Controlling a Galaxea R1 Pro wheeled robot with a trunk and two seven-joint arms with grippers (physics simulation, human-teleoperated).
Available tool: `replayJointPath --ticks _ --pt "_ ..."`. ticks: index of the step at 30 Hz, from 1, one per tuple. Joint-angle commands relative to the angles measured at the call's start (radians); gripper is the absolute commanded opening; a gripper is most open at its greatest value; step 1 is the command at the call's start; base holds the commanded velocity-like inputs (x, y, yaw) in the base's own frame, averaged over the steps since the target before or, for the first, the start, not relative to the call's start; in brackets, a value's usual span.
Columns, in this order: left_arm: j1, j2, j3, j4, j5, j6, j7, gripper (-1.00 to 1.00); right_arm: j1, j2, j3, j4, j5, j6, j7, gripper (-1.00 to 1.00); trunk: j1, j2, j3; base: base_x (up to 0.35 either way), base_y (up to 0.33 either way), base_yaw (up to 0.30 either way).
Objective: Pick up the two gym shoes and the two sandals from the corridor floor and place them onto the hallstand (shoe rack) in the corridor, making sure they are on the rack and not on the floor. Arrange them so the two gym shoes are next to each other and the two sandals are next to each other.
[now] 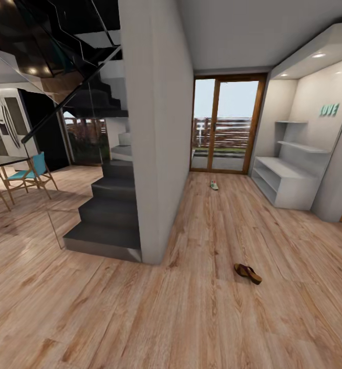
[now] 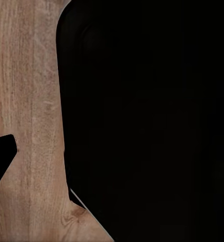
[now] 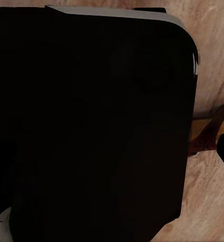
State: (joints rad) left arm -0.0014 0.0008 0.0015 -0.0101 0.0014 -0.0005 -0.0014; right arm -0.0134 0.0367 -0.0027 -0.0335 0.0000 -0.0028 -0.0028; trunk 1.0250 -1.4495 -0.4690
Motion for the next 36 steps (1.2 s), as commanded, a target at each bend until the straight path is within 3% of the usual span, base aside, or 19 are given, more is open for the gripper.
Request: replayJointPath --ticks 1,18,32,36 --pt "0.0 0.0 -0.001 -0.001 0.0 0.0 0.0 1.0 0.0 0.0 0.0 0.0 0.0 0.0 0.0 1.0 0.0 -0.001 -0.001 0.0 0.179 0.0" --pt "-0.004 0.004 -0.003 -0.002 0.0 -0.002 0.012 1.0 0.0 0.002 0.0 -0.018 -0.001 -0.001 0.0 1.0 0.0 -0.001 -0.001 0.016 0.253 0.0" --pt "-0.007 0.015 -0.004 -0.049 0.001 -0.015 0.011 1.0 0.0 -0.011 -0.001 -0.085 0.001 -0.001 -0.002 1.0 0.0 -0.001 -0.001 0.032 0.042 0.0" --pt "-0.008 0.019 -0.004 -0.089 0.001 -0.022 0.011 1.0 0.0 -0.026 -0.001 -0.129 0.001 -0.001 -0.003 1.0 0.0 -0.001 -0.001 0.004 0.005 0.0"
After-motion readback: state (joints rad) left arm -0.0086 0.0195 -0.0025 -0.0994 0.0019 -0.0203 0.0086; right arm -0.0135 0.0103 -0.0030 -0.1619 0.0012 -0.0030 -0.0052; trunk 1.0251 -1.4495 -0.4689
